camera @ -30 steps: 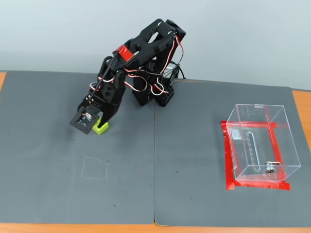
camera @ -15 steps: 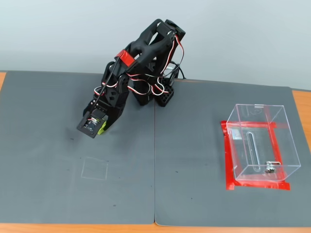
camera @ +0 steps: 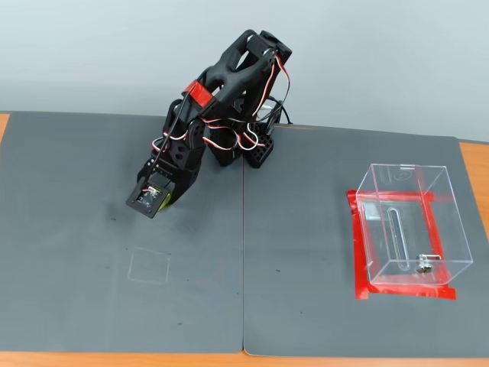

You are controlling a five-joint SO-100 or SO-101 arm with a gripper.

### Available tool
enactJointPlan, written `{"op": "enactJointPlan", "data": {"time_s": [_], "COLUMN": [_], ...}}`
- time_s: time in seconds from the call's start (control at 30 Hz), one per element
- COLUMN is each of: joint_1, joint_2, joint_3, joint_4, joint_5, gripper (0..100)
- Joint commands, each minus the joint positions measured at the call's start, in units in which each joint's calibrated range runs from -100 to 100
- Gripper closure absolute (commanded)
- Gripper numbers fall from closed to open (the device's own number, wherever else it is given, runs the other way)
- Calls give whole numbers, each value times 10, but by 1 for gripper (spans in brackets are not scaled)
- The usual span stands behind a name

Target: Pick the green lego block and place it into the transparent box

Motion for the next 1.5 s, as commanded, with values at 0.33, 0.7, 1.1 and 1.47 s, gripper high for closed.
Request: {"op": "enactJointPlan", "data": {"time_s": [0.33,0.7,1.1,1.47], "joint_1": [7,16,17,16], "joint_2": [-11,-11,-11,-12], "joint_3": [-1,-1,0,-12], "joint_4": [-18,-19,-20,-15], "joint_5": [5,5,4,2], "gripper": [70,74,85,86]}}
